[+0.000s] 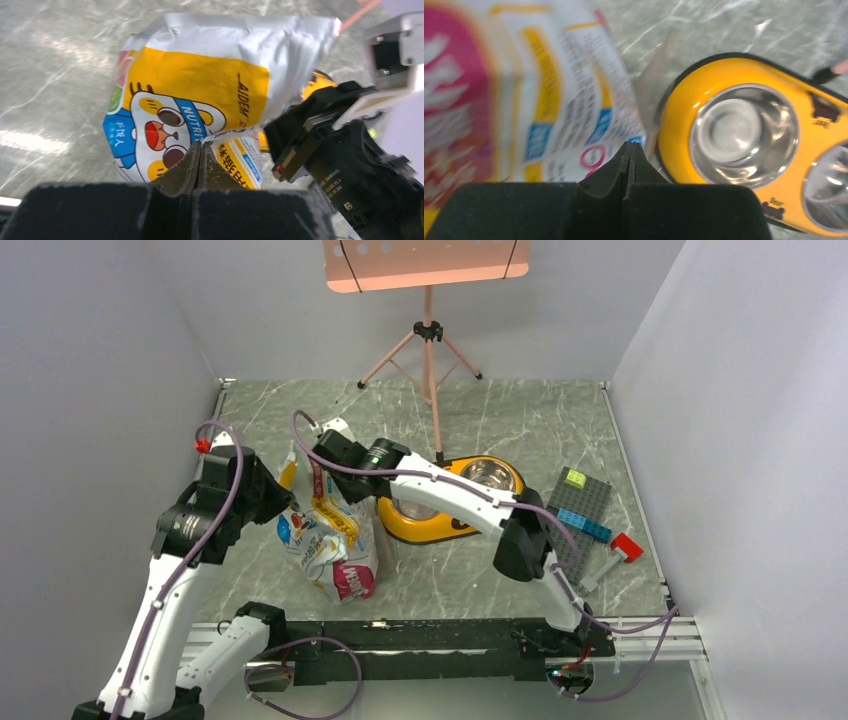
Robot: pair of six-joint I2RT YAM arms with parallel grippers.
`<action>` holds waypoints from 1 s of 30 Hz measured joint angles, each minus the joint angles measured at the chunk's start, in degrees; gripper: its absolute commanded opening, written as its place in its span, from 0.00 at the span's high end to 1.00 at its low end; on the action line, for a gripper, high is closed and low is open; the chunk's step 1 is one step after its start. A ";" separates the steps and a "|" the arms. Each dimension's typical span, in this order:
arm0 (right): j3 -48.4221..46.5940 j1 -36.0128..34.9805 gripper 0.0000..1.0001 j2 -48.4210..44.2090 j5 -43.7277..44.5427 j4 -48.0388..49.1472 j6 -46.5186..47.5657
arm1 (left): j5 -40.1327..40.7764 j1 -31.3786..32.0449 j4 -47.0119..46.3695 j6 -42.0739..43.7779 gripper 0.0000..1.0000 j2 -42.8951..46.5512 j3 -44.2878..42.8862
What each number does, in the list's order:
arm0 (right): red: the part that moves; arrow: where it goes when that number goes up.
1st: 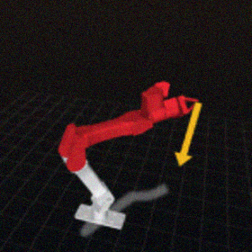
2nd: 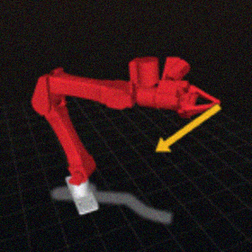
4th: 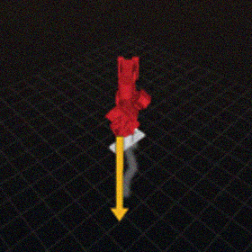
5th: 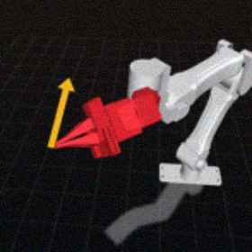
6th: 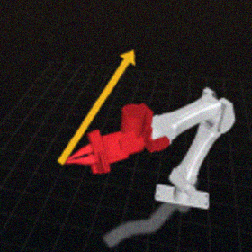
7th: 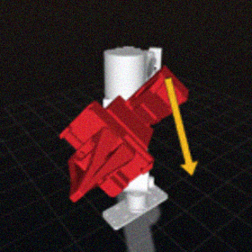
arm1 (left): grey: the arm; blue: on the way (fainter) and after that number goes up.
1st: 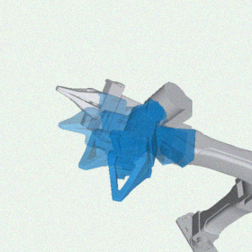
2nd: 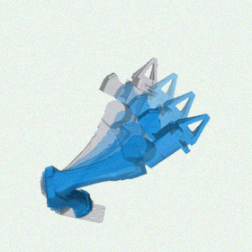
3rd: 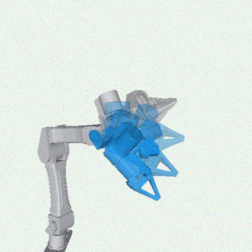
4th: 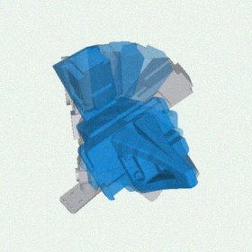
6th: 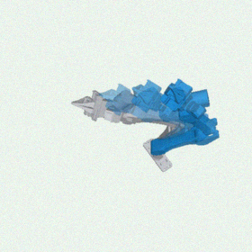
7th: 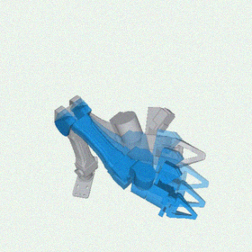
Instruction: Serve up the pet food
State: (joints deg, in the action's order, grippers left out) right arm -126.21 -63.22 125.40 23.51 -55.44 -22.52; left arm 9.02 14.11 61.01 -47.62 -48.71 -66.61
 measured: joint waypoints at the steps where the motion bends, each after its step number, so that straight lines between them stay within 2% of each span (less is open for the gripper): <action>1: 3.06 0.50 0.98 -1.95 -3.65 1.09 0.37 | -1.49 -0.13 -2.10 0.24 1.00 1.29 1.03; 4: 6.25 1.79 0.79 -6.62 -13.62 4.33 0.76 | -5.68 -0.35 -8.11 0.33 1.00 5.18 4.39; 10: 6.88 5.14 0.63 -15.17 -28.35 11.06 -0.24 | -12.94 -0.44 -16.55 -0.28 1.00 7.89 6.62; 17: 6.91 6.58 0.62 -16.15 -37.83 15.26 -2.16 | -17.29 -0.44 -20.94 -2.38 1.00 6.84 8.31; 22: 10.54 6.38 0.66 -16.15 -41.33 16.39 -2.89 | -17.22 -0.72 -20.92 -3.19 1.00 7.02 8.46; 30: 15.08 6.88 0.64 -16.35 -45.77 21.11 -4.74 | -17.09 -0.76 -20.98 -4.55 1.00 7.82 9.27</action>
State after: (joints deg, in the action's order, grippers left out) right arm -111.13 -56.34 109.06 -22.26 -34.33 -27.27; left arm -8.08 13.34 40.03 -52.16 -40.88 -57.34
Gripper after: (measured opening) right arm 0.348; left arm 0.005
